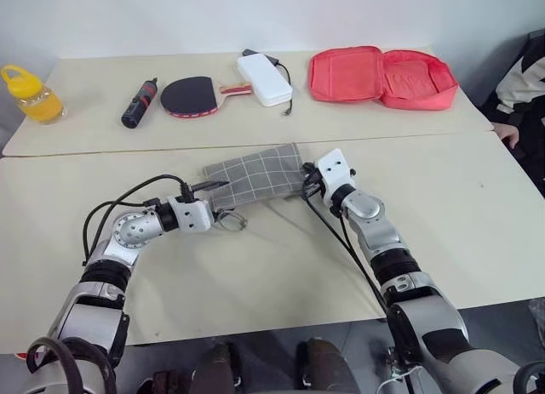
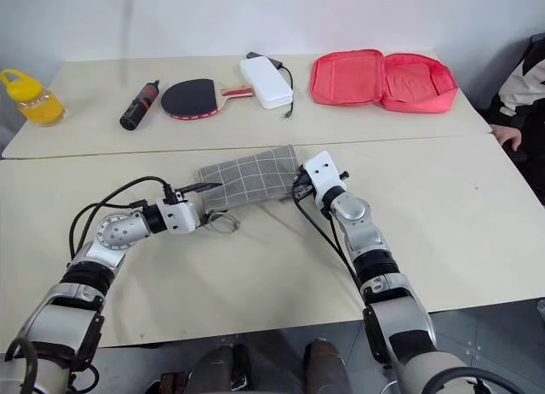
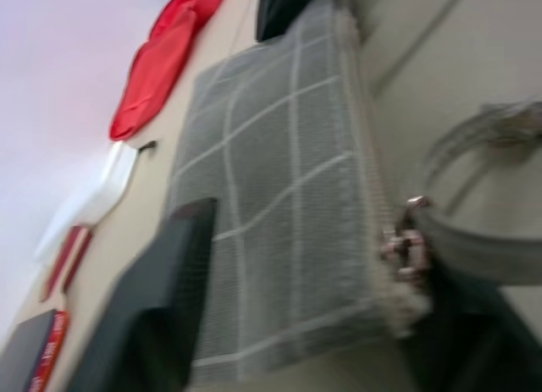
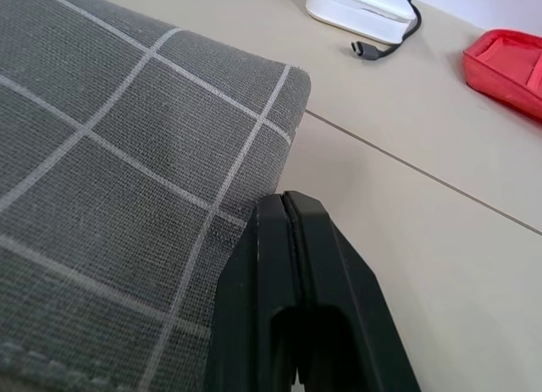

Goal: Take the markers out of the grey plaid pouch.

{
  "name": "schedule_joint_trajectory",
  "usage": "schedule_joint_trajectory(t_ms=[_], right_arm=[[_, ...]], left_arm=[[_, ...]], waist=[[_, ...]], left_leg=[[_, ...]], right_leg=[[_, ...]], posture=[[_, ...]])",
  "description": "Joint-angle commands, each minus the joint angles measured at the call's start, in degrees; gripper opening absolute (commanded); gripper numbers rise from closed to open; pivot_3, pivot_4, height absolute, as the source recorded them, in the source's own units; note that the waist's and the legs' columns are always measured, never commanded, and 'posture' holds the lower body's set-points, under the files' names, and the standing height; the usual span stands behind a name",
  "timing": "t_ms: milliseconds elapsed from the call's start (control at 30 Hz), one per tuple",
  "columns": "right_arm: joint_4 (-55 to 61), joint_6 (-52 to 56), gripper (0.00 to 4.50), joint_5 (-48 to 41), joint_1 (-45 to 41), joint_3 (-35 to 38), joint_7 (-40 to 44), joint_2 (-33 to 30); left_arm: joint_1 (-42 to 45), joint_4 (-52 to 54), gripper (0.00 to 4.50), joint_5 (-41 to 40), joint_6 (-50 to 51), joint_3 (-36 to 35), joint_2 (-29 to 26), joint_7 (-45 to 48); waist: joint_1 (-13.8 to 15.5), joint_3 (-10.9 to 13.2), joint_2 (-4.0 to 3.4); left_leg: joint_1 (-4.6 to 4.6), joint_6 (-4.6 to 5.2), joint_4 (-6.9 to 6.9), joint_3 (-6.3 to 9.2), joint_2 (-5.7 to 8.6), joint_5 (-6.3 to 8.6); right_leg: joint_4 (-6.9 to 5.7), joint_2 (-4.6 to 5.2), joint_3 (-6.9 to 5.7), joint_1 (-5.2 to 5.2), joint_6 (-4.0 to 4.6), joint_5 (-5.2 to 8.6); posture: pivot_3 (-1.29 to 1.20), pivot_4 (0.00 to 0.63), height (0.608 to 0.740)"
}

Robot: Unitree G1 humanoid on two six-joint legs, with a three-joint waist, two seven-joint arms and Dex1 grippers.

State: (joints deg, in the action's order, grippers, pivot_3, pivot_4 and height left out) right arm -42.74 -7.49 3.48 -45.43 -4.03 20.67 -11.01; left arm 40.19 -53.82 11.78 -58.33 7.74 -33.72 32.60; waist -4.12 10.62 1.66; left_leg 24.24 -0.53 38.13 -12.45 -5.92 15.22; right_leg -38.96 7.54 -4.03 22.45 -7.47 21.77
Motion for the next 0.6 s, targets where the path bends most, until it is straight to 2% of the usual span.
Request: schedule_joint_trajectory(t_ms=[33, 200, 367, 467, 533, 600], right_arm=[[1.9, -0.2, 0.0, -0.4, 0.5, 0.3, 0.4, -0.2], [1.7, -0.6, 0.0, -0.2, 0.2, 0.1, 0.4, -0.4], [4.8, -1.1, 0.0, -2.1, 0.0, 0.9, 3.2, -0.8], [14.6, -2.6, 0.61, -5.2, 1.5, 0.0, 11.3, -3.2], [23.4, -1.3, 1.28, -9.1, 3.2, -0.6, 18.7, -5.5], [30.4, -0.7, 1.94, -9.2, 5.5, -2.8, 24.8, -9.4]], left_arm=[[-0.5, -0.1, 1.57, -1.2, 0.6, 0.4, 0.4, 1.2], [-1.5, 1.5, 0.09, -3.3, 1.5, 0.5, 0.4, 3.0], [-2.6, 3.8, 0.09, -5.5, 3.6, 0.3, 1.0, 4.7], [-3.4, 7.3, 0.09, -8.9, 6.8, -0.9, 1.7, 5.9], [-4.1, 10.4, 0.09, -11.6, 10.0, -1.9, 2.2, 6.9], [-4.8, 13.3, 0.09, -12.9, 12.8, -2.6, 2.2, 7.6]], waist=[[-0.1, 0.0, -0.01], [-0.3, 0.0, -0.01], [-0.5, 0.0, -0.01], [-0.6, 0.0, -0.03], [-0.4, 0.0, -0.05], [-0.4, 0.0, -0.05]], left_leg=[[0.0, 0.0, 0.0, 0.0, 0.0, 0.0], [-0.01, 0.0, -0.01, 0.01, 0.01, 0.0], [-0.01, 0.0, -0.03, 0.01, 0.01, 0.0], [0.0, 0.0, -0.06, 0.06, 0.02, 0.0], [0.03, 0.0, -0.09, 0.18, 0.03, 0.0], [0.05, 0.01, -0.12, 0.44, 0.02, 0.01]], right_leg=[[0.0, 0.0, 0.0, 0.0, 0.0, 0.0], [0.0, 0.01, 0.0, -0.01, 0.0, 0.0], [0.0, 0.01, 0.0, 0.0, 0.0, 0.0], [0.0, 0.01, 0.0, 0.0, 0.0, 0.0], [0.0, 0.02, 0.0, 0.0, -0.01, 0.0], [0.0, 0.01, 0.0, 0.0, -0.01, 0.0]], posture=[[0.0, 0.15, 0.74], [0.0, 0.15, 0.74], [0.0, 0.15, 0.74], [0.0, 0.15, 0.74], [0.0, 0.15, 0.74], [0.0, 0.15, 0.74]])
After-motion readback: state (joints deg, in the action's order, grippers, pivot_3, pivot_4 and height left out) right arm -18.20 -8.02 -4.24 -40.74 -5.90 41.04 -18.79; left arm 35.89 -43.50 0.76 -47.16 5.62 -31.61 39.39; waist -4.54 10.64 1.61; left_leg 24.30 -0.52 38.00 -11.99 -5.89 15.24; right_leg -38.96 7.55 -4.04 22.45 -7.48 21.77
